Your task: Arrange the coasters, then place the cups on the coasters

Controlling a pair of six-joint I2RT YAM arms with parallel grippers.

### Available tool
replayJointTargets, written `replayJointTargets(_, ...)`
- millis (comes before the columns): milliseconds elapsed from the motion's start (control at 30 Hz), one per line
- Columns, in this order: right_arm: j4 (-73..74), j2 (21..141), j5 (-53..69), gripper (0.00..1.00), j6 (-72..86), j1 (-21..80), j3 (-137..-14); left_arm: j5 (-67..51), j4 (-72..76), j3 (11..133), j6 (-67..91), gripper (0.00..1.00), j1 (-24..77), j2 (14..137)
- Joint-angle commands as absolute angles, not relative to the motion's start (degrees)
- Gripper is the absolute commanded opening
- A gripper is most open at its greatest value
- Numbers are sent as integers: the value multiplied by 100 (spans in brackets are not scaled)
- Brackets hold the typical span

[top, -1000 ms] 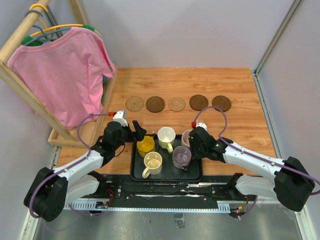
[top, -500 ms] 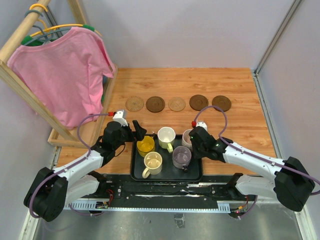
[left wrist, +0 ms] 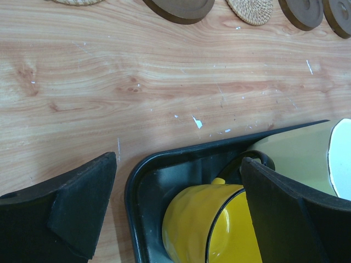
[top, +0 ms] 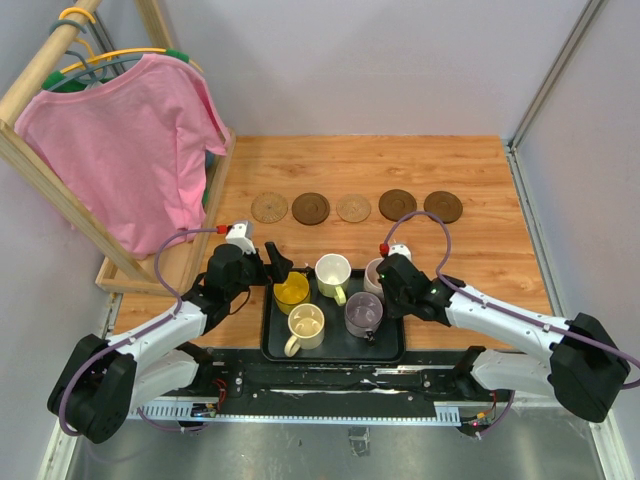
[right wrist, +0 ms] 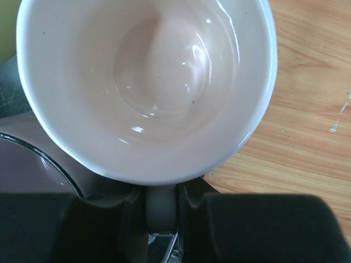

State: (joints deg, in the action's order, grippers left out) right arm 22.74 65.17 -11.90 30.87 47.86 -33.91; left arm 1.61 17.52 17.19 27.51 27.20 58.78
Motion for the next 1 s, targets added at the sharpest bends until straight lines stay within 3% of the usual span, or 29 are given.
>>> replayJointTargets(0,1990,6293,-1347,1,2878,4902,-3483,156,1901,1677,2786,100,2771,5837)
replayJointTargets(700,1835,5473,-2100,1,2262,4898,-3771,263,1919,1678,2760,100,2775,5845)
replayJointTargets(967,1836,5557,-1425,1,2497,4897,-3465,264,1917,1638,2786,100,2770,5835)
